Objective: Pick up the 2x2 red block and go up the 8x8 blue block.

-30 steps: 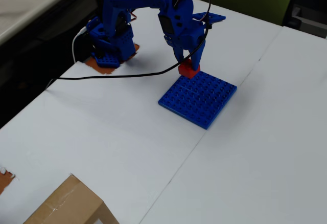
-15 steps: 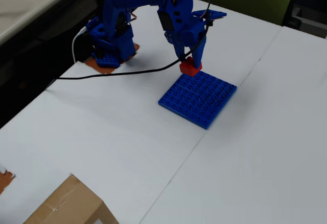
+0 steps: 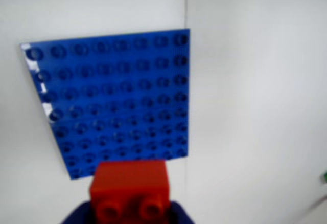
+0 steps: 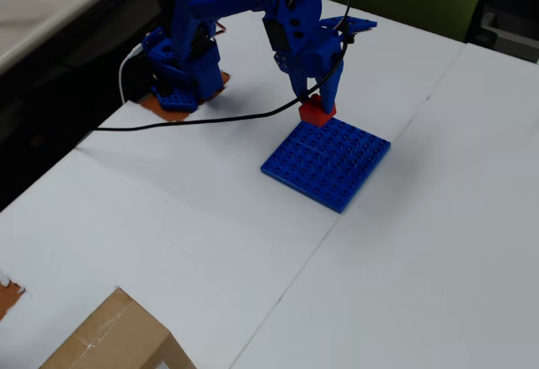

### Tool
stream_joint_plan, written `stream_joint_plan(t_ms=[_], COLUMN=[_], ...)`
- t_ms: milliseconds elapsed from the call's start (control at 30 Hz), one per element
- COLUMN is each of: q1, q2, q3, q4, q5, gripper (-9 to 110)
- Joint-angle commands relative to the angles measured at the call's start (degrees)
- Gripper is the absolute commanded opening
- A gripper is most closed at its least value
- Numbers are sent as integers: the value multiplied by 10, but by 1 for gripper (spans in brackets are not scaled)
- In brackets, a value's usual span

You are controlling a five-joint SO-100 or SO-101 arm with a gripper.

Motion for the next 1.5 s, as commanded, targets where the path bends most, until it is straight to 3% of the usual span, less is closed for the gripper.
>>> stream_joint_plan(t_ms=[0, 1467], q1=[-1, 4], q2=[5, 11], q3=[-26, -17], q4=[1, -4], q5=[-111, -134], gripper=[1, 0])
